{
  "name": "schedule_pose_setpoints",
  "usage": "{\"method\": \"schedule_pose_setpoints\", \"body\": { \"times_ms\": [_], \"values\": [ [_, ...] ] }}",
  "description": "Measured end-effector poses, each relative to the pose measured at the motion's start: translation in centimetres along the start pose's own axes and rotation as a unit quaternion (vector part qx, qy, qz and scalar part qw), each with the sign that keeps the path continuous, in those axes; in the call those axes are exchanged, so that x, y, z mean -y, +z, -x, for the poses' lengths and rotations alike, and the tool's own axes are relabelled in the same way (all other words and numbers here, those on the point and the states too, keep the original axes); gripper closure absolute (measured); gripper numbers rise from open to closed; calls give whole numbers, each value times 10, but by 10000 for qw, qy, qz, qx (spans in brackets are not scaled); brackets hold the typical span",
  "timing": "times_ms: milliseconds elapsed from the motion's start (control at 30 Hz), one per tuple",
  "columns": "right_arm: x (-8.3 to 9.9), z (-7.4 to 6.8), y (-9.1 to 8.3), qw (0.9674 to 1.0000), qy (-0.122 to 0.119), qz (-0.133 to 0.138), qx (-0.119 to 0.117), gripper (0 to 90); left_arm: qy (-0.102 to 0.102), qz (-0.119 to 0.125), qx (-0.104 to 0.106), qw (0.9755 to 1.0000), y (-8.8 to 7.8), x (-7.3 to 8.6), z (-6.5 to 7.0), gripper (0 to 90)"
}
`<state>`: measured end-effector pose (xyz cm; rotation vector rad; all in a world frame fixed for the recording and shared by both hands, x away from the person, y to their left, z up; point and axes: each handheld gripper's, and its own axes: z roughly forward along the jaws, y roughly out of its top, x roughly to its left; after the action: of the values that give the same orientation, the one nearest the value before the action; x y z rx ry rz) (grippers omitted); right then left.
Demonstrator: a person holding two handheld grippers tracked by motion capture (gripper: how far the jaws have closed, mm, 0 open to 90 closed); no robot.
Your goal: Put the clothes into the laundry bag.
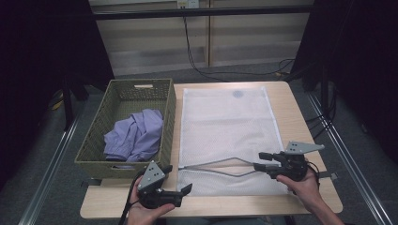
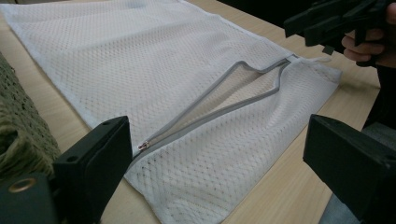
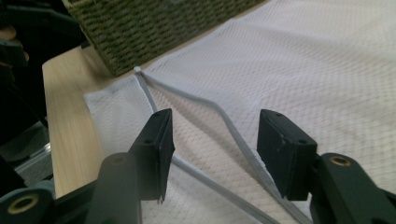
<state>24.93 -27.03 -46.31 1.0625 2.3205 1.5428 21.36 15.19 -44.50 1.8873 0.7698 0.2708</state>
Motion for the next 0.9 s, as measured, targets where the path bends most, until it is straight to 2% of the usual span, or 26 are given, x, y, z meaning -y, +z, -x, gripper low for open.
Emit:
{"method": "schedule_pose_setpoints", "body": {
  "times_ms": [33,67,233,467,533,667,900],
  "values": [
    [0,0,0,10000,0,0,0,482,0,0,0,10000,0,0,0,80],
    [-3,-1,5,9999,-26,-138,-38,500,19,8,13,10000,0,0,0,80],
    [-15,2,19,9994,24,-260,-212,499,25,6,21,10000,1,1,1,80],
    [-30,4,50,9971,8,-523,-551,466,22,-11,42,10000,1,1,0,80],
    [-35,5,58,9965,-17,-606,-571,461,-1,-2,70,10000,1,1,0,80],
    [-42,7,71,9952,-144,-790,-567,513,27,17,88,10000,0,1,0,87],
    [-33,15,84,9935,-163,-1004,-513,557,58,21,93,9999,0,0,0,107]
  ]
}}
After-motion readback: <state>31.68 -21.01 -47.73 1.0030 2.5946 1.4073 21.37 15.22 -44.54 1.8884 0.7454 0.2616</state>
